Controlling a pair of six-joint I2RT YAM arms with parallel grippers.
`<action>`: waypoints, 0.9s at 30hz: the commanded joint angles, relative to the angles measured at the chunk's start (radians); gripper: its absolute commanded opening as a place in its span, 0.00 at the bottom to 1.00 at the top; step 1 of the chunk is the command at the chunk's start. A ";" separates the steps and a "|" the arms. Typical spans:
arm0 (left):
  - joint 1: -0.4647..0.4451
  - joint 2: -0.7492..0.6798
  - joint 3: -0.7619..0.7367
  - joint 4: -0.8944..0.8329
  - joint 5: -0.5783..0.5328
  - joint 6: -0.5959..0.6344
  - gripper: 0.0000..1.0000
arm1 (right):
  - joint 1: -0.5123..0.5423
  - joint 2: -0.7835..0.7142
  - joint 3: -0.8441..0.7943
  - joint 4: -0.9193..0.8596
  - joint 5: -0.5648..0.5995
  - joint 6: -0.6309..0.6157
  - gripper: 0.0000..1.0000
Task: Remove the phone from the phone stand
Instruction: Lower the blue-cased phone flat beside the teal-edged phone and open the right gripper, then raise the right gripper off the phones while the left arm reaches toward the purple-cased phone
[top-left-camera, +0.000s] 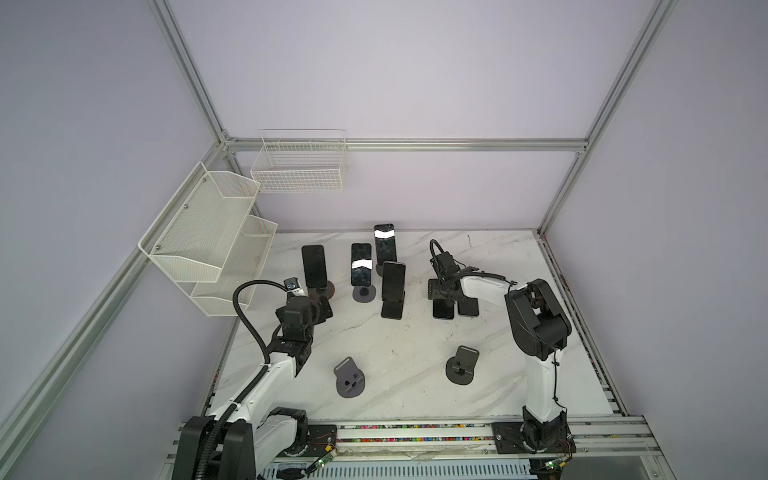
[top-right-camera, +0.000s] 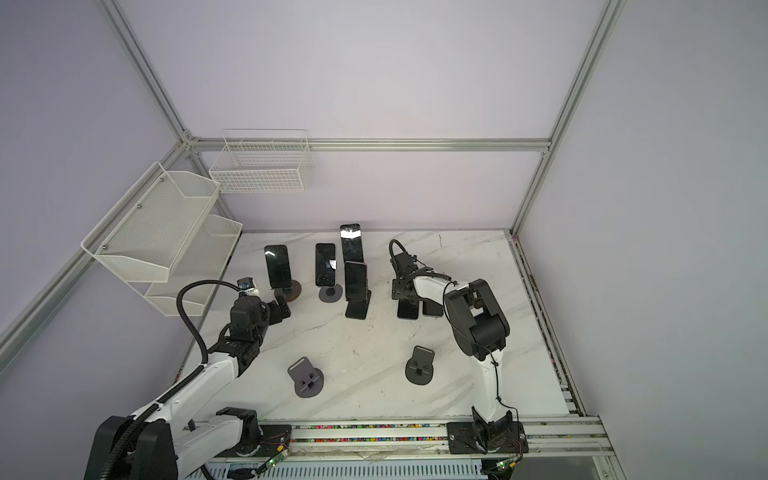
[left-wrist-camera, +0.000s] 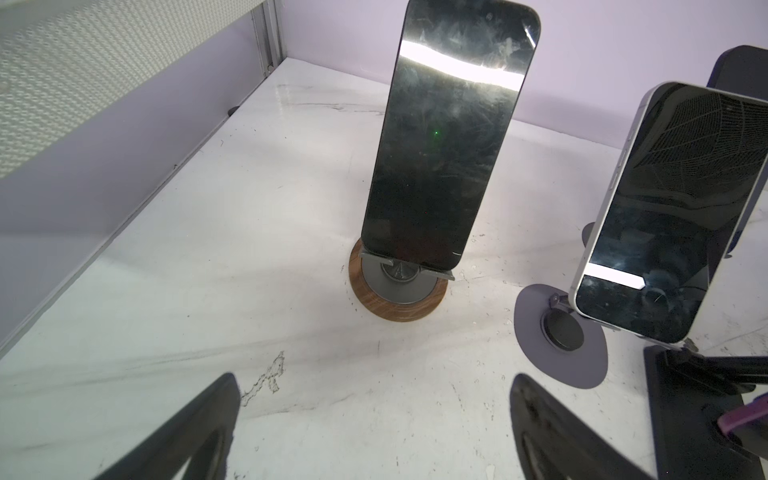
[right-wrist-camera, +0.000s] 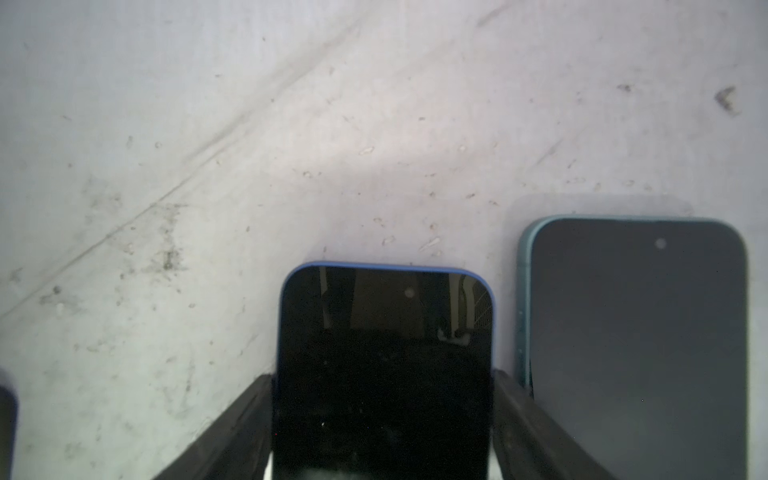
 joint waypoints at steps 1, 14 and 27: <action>-0.007 -0.015 0.001 0.019 -0.016 -0.009 0.99 | -0.015 0.021 -0.047 -0.102 0.003 0.006 0.80; -0.007 -0.025 0.020 -0.052 -0.038 -0.016 1.00 | -0.017 -0.106 -0.037 -0.016 -0.057 0.021 0.88; -0.007 -0.171 0.221 -0.363 0.173 -0.186 1.00 | -0.017 -0.440 -0.128 0.189 -0.012 -0.059 0.97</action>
